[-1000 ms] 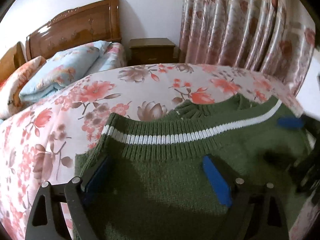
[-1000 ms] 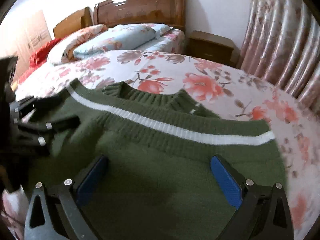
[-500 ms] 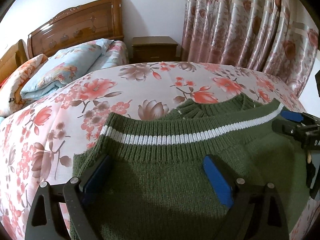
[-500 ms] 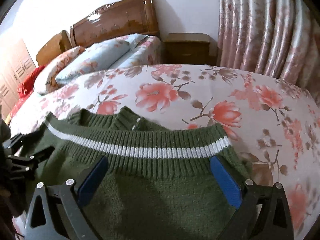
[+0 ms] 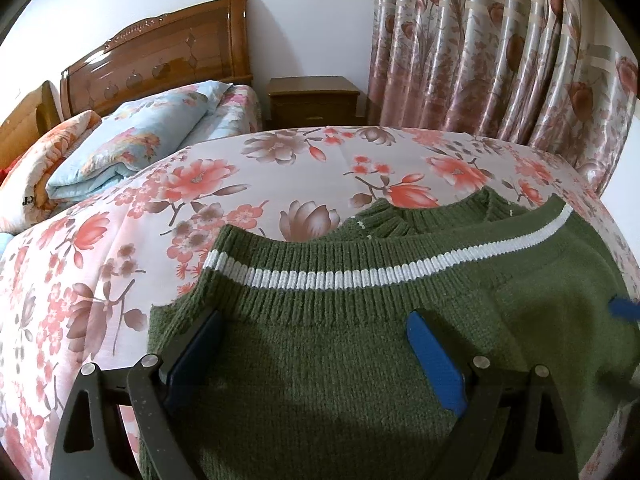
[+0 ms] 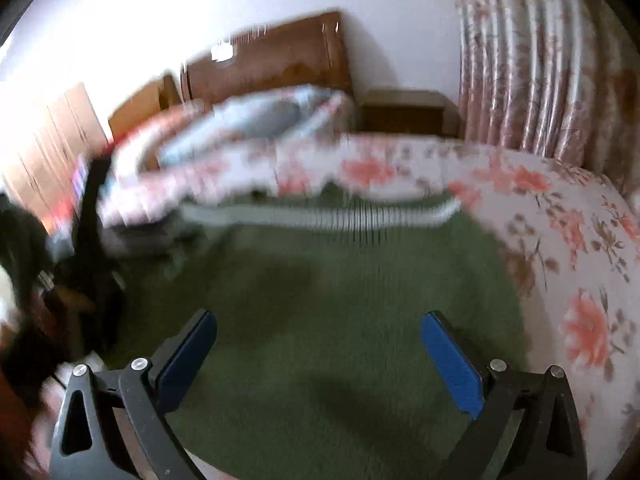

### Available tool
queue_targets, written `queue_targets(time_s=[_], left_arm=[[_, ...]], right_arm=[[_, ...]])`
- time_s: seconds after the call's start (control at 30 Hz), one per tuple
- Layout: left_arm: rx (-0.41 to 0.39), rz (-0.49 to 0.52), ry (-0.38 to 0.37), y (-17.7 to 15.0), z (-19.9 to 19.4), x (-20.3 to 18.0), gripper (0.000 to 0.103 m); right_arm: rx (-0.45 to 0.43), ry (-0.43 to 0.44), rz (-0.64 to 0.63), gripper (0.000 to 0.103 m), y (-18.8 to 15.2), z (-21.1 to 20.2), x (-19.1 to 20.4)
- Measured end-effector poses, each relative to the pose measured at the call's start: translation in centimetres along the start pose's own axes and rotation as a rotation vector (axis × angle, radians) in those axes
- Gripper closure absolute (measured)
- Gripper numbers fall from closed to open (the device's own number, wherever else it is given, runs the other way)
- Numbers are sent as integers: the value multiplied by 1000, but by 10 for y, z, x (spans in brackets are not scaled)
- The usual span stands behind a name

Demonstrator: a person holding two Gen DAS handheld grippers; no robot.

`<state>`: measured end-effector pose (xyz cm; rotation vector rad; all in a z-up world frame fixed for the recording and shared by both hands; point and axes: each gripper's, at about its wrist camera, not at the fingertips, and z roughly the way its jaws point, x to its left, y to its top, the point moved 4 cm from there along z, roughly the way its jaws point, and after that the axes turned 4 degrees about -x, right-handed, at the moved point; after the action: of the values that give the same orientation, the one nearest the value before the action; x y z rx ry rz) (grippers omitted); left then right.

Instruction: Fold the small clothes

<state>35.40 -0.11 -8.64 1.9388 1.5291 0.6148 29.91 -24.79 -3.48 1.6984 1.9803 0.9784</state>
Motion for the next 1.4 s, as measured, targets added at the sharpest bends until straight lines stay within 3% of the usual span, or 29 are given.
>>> queue_targets(time_s=[0.03,0.07,0.1,0.2,0.5,0.97,1.27,1.4], left_arm=[[-5,2,8,-1,-1,0,8],[-11,5,17,-2,-3,-1,8],[-18,7,23,-3,-5,-1,8],[-37,9,27,-6,-9,-1,8],[-83,14,51,-19,-27,-3,8],[-91,9,55,-20,-28,-2,8],[-72,-10,51,-20,-26,-1,7],[-6,-24,30,-18,-23,0,8]], right_arm=[[39,-41,-34,0,-10,11,3],[-26,-110,-155,0,-18,13,15],[-34,-120,-170,0,-19,14,18],[-36,-92,-121,0,-22,11,11],[-33,-101,-129,0,-17,11,12],[-34,-101,-129,0,-18,12,12],[-35,-100,-128,0,-18,12,12],[-35,-100,-128,0,-18,11,12]])
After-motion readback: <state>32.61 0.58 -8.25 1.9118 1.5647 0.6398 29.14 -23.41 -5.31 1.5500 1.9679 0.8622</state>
